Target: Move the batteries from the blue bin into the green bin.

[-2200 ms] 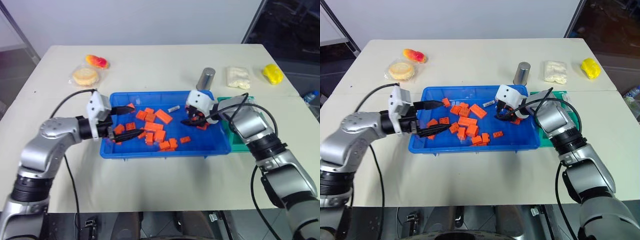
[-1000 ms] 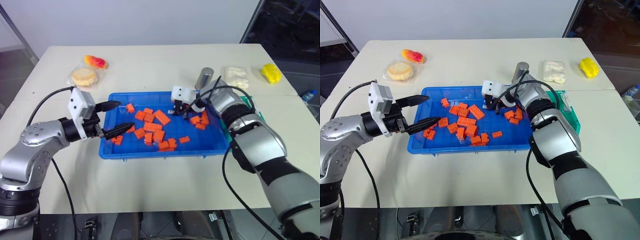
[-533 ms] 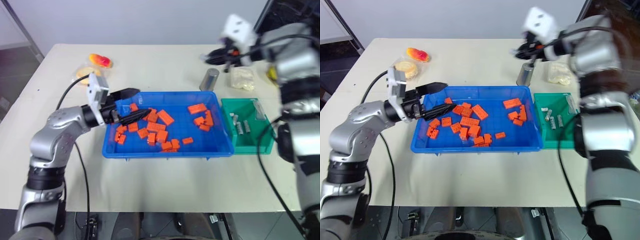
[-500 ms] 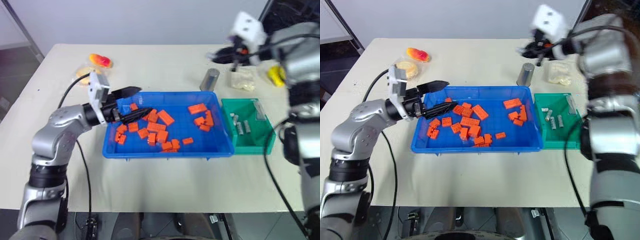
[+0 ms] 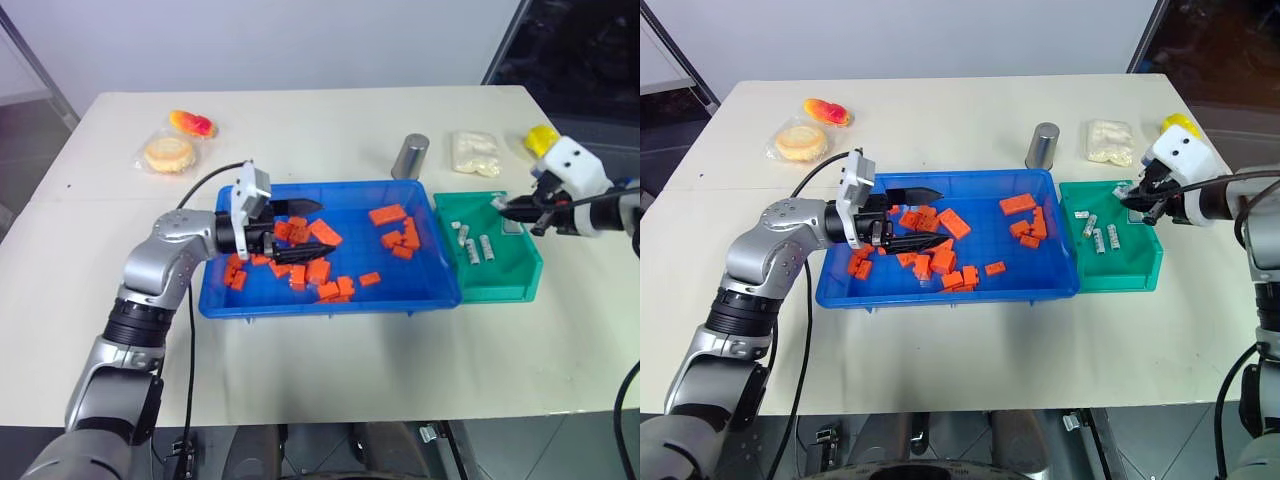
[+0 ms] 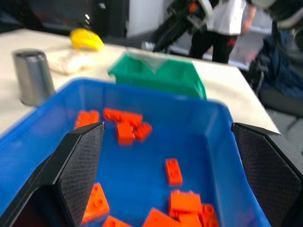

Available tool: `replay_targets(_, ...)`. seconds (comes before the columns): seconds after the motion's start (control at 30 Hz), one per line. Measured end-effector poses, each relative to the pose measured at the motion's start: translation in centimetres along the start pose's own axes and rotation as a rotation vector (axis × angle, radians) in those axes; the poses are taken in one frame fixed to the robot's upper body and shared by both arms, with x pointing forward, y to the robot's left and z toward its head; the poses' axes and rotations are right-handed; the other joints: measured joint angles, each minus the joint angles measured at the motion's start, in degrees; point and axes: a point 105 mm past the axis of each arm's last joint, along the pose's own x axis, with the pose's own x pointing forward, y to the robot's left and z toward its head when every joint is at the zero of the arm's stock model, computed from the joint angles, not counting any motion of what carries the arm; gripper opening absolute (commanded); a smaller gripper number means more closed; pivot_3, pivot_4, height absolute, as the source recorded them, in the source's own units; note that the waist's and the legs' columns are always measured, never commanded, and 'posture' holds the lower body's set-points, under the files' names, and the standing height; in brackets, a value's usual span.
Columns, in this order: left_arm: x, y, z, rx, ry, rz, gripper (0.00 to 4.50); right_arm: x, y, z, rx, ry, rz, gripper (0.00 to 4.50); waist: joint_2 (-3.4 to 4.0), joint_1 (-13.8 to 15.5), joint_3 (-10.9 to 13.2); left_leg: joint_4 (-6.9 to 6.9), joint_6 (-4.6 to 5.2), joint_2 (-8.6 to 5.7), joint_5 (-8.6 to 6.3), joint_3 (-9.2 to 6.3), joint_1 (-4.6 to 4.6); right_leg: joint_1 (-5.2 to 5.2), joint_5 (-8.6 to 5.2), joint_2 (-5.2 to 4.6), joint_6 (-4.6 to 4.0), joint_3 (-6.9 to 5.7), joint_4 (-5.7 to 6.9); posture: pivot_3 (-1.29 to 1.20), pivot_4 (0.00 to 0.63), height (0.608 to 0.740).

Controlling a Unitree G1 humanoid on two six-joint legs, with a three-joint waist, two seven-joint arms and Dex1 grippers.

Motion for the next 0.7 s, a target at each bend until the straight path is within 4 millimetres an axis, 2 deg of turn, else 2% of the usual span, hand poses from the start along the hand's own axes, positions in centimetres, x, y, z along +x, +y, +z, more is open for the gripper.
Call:
replay_targets(0.17,-0.2,0.2,0.4,0.031,0.013,0.001,4.5,0.0,0.0,0.3,0.014,-0.026,-0.002,4.44,0.0,0.1,0.0,0.0,0.0,0.0,0.0,-0.02,0.0,0.0,0.0,0.0,0.0,-0.01,0.0,0.0,0.15,0.74)
replay_targets(0.27,-0.6,0.6,0.7,0.043,0.01,0.038,4.5,-0.1,-0.6,0.6,0.022,-0.041,-0.041,4.44,0.0,0.1,0.0,0.0,0.0,0.0,0.0,-0.02,-0.01,0.0,0.0,-0.01,0.0,0.0,0.0,0.0,0.15,0.74)
replay_targets(0.33,-1.2,1.4,1.3,0.062,-0.011,0.1,4.5,-0.3,-1.7,1.5,0.021,-0.079,-0.085,4.44,0.0,0.0,0.0,0.0,0.0,0.01,0.0,-0.02,-0.01,0.0,0.0,-0.01,0.01,-0.01,0.0,0.0,0.15,0.74)
replay_targets(0.47,-3.3,3.3,3.9,0.139,-0.079,0.259,4.5,-1.3,-4.5,2.4,0.047,-0.144,-0.215,4.44,-0.01,0.1,0.0,-0.02,0.0,0.01,0.0,-0.03,-0.01,-0.01,0.0,-0.01,0.0,-0.02,0.0,0.0,0.15,0.74)
replay_targets(0.6,-7.6,4.9,5.8,0.189,-0.098,0.451,4.5,-2.0,-6.8,0.7,0.113,-0.15,-0.307,4.44,-0.01,0.1,0.0,-0.06,0.0,0.01,0.0,0.0,-0.03,-0.02,-0.01,-0.02,0.0,-0.01,-0.04,0.0,0.15,0.74)
replay_targets(0.7,-12.6,5.6,6.1,0.195,-0.084,0.654,4.5,-3.3,-8.5,-1.4,0.171,-0.134,-0.392,4.44,-0.01,0.1,0.0,-0.12,0.01,0.01,-0.01,0.02,-0.03,-0.06,-0.01,-0.04,0.0,0.0,-0.06,0.0,0.15,0.74)
